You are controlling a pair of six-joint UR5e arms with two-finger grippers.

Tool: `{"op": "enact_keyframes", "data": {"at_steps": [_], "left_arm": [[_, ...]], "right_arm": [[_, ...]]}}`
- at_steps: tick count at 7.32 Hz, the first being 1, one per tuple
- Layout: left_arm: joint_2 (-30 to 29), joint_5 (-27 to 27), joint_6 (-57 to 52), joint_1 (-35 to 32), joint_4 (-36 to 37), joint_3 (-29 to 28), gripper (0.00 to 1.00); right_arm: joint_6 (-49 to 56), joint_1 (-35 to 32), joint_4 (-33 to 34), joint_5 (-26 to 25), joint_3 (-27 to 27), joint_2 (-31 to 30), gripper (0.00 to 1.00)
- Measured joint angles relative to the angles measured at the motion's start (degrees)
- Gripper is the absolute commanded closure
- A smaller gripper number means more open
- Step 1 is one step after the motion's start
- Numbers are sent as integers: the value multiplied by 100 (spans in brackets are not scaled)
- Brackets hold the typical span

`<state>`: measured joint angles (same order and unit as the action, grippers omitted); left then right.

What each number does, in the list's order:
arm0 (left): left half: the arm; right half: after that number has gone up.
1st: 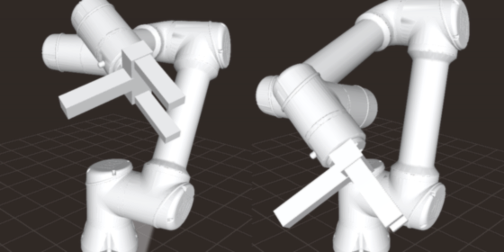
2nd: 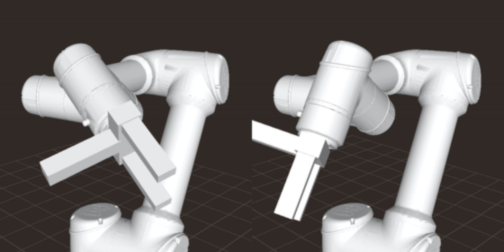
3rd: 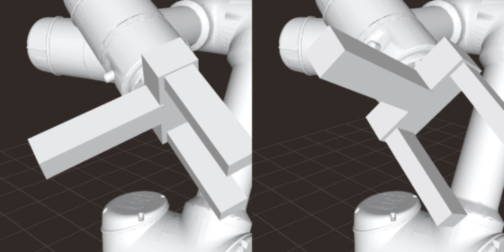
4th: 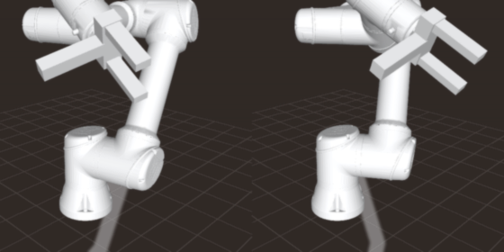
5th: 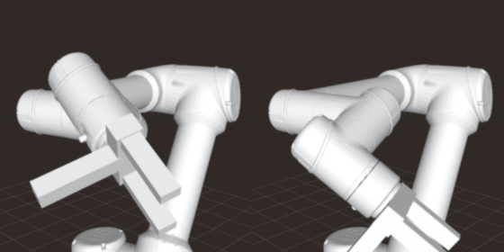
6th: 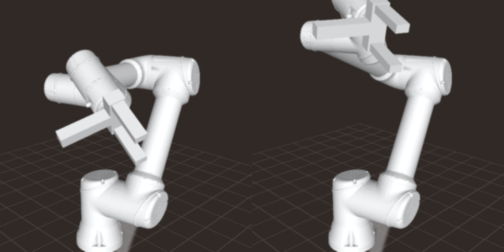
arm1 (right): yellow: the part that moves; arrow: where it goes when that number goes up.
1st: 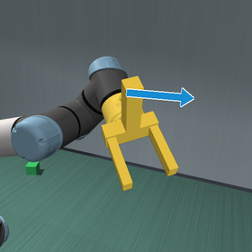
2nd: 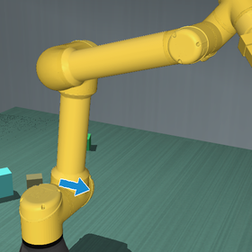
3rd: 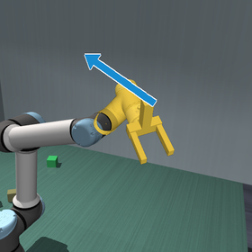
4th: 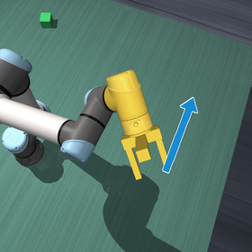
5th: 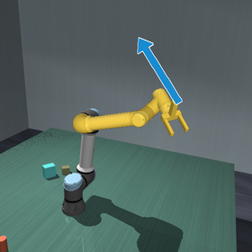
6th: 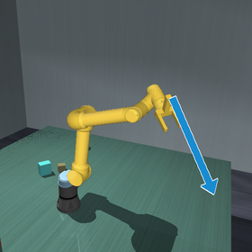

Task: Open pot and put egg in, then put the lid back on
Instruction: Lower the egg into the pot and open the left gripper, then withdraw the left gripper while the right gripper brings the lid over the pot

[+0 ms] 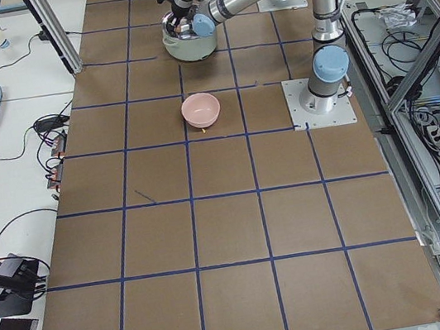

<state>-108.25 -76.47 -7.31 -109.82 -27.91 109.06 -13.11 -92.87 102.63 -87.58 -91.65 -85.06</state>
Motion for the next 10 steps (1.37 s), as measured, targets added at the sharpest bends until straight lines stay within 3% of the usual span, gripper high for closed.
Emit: {"op": "enact_keyframes", "data": {"at_steps": [2, 4, 7, 10], "left_arm": [[141, -25, 85, 23, -36, -1, 19], [543, -30, 150, 228, -624, -54, 18], [1594, -177, 143, 921, -2752, -269, 16], [2008, -1060, 105, 1675, -5411, -1410, 14]], "right_arm": [[5, 16, -13, 0, -2, -2, 58], [13, 28, -5, -2, -27, 3, 58], [-104, -114, 20, 41, -43, 41, 58], [-805, -685, 77, 76, -126, 256, 61]]}}
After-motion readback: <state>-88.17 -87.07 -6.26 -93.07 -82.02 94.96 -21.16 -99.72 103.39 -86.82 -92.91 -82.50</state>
